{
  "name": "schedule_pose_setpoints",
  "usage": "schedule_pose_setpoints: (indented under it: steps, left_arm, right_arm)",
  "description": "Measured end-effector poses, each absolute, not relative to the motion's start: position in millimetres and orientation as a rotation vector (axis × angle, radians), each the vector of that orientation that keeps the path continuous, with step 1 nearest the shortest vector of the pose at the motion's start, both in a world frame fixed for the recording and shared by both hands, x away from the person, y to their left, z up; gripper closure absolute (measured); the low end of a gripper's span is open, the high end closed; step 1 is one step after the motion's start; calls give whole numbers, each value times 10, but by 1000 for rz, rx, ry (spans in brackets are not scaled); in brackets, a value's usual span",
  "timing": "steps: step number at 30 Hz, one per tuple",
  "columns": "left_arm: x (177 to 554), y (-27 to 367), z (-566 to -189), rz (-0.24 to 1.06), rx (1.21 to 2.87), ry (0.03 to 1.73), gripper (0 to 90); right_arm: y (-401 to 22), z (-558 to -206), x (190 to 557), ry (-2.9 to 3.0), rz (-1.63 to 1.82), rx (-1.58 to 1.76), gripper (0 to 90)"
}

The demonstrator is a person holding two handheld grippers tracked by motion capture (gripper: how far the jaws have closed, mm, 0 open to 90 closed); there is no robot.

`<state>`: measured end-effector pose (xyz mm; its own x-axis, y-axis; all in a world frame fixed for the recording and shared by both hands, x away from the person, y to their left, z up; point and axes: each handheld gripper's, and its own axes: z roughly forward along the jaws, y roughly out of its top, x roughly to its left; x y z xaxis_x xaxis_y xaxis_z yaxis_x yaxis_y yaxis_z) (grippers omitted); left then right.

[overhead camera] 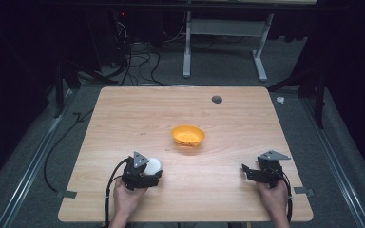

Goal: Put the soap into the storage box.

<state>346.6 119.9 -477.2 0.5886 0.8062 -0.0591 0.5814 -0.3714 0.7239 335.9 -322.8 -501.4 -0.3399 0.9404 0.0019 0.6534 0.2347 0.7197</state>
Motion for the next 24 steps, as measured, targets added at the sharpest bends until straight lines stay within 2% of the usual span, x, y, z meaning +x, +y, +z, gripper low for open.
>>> schedule_pose_setpoints:
  steps: [24]
  left_arm:
    - [3714,839,-4415,332,2105,1010,241]
  right_arm:
    - [-3227,-5014,3359,2079,884,1460,260]
